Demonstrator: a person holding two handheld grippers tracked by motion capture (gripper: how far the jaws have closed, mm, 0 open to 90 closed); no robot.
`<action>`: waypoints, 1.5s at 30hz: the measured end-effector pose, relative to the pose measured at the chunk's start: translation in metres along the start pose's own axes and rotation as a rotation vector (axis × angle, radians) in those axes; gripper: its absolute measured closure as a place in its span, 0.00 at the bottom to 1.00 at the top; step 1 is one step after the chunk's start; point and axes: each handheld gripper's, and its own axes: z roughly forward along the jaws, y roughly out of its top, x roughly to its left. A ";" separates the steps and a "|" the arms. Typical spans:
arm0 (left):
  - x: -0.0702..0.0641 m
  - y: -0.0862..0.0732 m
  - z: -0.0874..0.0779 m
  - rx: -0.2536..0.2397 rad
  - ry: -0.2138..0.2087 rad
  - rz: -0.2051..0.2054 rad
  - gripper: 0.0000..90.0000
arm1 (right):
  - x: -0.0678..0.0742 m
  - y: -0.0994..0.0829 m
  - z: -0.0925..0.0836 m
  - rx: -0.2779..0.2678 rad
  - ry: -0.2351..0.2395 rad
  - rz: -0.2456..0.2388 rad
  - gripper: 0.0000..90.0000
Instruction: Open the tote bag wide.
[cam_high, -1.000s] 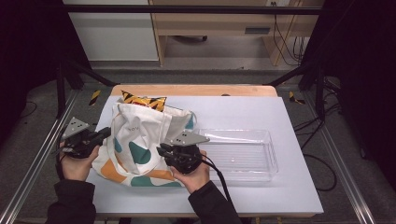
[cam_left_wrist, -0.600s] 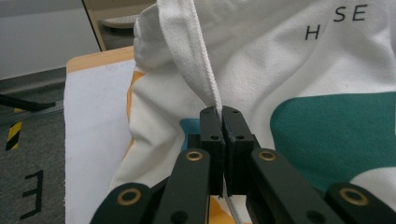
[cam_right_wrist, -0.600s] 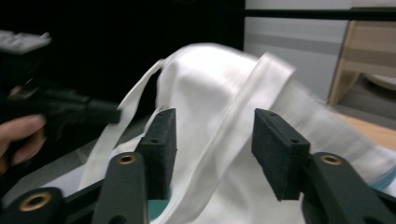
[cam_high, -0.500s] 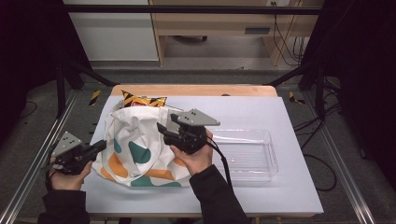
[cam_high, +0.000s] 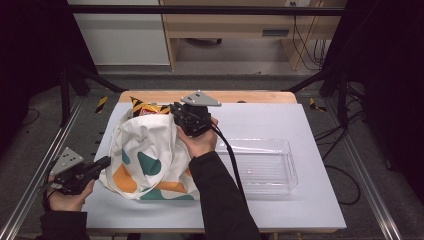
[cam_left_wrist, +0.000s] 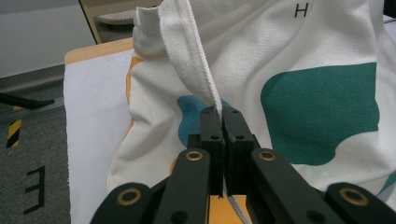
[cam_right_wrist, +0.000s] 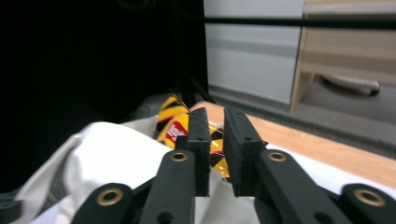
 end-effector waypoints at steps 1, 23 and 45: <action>0.001 0.000 0.000 -0.001 -0.001 -0.004 0.98 | -0.001 0.000 0.007 0.024 -0.001 0.002 0.95; 0.003 0.020 -0.019 -0.163 0.008 -0.070 0.83 | 0.053 -0.064 -0.027 0.154 0.228 -0.094 1.00; -0.043 0.030 0.042 0.048 -0.081 0.083 1.00 | 0.089 -0.140 -0.018 0.252 0.311 -0.096 1.00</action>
